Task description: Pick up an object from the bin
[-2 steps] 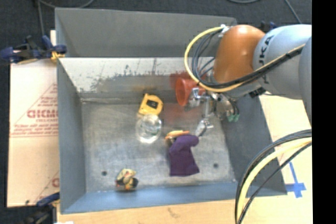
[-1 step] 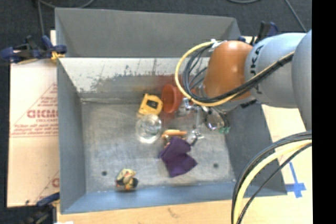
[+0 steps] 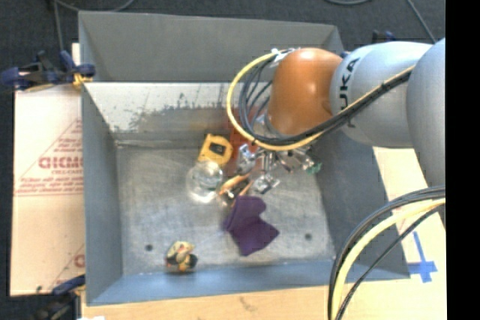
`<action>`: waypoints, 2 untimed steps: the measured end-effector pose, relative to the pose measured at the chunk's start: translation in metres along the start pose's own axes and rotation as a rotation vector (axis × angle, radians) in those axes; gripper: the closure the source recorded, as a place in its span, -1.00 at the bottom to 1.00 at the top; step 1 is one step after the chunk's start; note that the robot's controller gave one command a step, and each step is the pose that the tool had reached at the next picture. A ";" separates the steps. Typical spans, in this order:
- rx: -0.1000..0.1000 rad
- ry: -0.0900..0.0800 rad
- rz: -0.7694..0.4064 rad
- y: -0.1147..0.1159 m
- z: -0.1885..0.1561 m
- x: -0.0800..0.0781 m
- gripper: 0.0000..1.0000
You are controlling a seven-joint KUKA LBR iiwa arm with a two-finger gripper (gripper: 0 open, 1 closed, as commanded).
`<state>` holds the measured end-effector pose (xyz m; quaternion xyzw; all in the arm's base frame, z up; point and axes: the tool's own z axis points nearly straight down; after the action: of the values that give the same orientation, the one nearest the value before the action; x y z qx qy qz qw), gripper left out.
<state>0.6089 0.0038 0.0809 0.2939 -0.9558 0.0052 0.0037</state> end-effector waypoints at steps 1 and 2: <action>0.000 -0.002 0.002 0.000 0.000 0.000 1.00; -0.002 -0.003 0.004 0.000 -0.003 0.001 1.00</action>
Offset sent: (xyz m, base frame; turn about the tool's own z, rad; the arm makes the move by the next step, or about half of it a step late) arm 0.0001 -0.0001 0.0549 0.0000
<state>0.6076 0.0036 0.0842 0.2922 -0.9563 0.0040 0.0024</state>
